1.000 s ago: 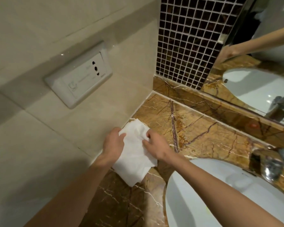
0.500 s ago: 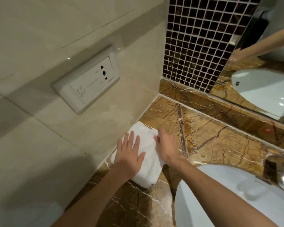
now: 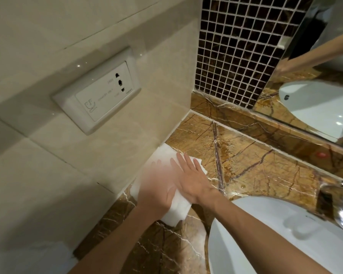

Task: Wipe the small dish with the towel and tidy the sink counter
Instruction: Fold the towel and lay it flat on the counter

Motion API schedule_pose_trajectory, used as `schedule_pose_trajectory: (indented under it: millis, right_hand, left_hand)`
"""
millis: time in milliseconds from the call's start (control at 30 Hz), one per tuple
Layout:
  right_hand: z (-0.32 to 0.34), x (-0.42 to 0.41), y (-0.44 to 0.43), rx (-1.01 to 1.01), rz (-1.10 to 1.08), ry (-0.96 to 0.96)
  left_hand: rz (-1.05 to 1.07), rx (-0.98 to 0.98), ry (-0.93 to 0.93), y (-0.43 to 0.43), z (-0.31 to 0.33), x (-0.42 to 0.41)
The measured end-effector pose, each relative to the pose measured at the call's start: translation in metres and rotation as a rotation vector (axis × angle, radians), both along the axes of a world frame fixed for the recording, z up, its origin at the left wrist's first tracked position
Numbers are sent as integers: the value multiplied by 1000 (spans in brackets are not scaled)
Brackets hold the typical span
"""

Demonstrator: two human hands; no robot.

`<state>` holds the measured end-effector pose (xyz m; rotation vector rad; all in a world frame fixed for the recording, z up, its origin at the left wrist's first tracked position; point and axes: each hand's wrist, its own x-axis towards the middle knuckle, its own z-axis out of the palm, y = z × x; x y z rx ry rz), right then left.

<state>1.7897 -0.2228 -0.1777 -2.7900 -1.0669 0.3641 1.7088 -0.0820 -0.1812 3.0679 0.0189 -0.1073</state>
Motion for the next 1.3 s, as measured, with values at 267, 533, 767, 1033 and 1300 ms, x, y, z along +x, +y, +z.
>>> schedule_pose_trajectory:
  millis: [267,533,767,1033,1300]
  right_hand:
    - [0,0,-10,-11,32,-35]
    - [-5,-14,-15,24,-81,60]
    - [12,3,-10,155,-229,145]
    - [25,-8,0,67,-278,155]
    - [25,-15,0,5,-279,78]
  left_hand:
    - [-6,46,-17,0,10,-7]
    - [5,54,49,-7,12,-35]
    - [514,-347,11,-26,27,-70]
    - [857,-993,-65,-56,43,-65]
    - [816,-938,-73,-49,39,-62]
